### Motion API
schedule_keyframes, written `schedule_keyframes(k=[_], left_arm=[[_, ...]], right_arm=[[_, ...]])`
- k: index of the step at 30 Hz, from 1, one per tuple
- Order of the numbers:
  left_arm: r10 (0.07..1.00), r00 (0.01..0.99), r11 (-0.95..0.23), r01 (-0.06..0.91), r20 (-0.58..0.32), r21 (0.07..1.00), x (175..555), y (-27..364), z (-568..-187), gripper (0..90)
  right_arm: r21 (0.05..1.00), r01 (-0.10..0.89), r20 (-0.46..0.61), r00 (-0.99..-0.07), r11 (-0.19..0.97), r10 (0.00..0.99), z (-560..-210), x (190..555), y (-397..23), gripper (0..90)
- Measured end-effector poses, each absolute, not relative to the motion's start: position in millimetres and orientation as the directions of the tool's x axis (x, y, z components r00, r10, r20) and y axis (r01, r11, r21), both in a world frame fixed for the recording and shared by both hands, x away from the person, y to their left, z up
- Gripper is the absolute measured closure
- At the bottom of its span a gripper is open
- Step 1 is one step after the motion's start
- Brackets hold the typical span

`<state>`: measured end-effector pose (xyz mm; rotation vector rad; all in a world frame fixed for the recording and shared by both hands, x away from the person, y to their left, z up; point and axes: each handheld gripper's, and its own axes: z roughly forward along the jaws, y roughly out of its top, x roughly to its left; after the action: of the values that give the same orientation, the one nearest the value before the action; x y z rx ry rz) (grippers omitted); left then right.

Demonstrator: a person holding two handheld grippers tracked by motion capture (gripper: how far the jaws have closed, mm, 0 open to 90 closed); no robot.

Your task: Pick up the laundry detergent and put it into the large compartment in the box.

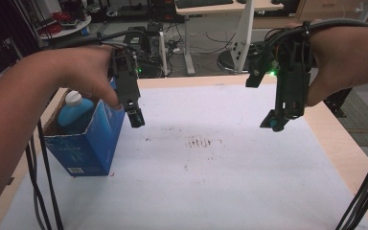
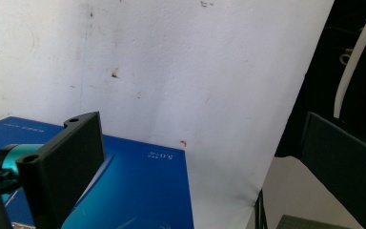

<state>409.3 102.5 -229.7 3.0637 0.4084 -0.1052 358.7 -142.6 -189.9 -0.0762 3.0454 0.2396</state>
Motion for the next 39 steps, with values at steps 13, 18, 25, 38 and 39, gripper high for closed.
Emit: schedule_keyframes(k=[13,18,25,38,39], left_arm=[[0.253,0.964,-0.967,0.255,-0.083,0.024,408,102,-238,1.7],[0.245,0.966,-0.969,0.247,-0.088,0.014,407,101,-241,1.7],[0.243,0.966,-0.969,0.246,-0.093,0.019,410,103,-242,1.7],[0.234,0.967,-0.971,0.238,-0.095,0.023,413,102,-243,1.7],[0.229,0.968,-0.972,0.232,-0.1,0.024,413,101,-243,1.7]], right_arm=[[0.146,-0.054,-0.084,-0.996,0.988,-0.042,-190,358,-144,0.8],[0.142,-0.059,-0.084,-0.995,0.988,-0.048,-191,360,-141,0.8],[0.135,-0.059,-0.08,-0.996,0.989,-0.049,-191,363,-139,0.8],[0.132,-0.056,-0.08,-0.996,0.99,-0.045,-192,367,-140,0.8],[0.132,-0.057,-0.079,-0.996,0.99,-0.047,-192,367,-140,0.8]])
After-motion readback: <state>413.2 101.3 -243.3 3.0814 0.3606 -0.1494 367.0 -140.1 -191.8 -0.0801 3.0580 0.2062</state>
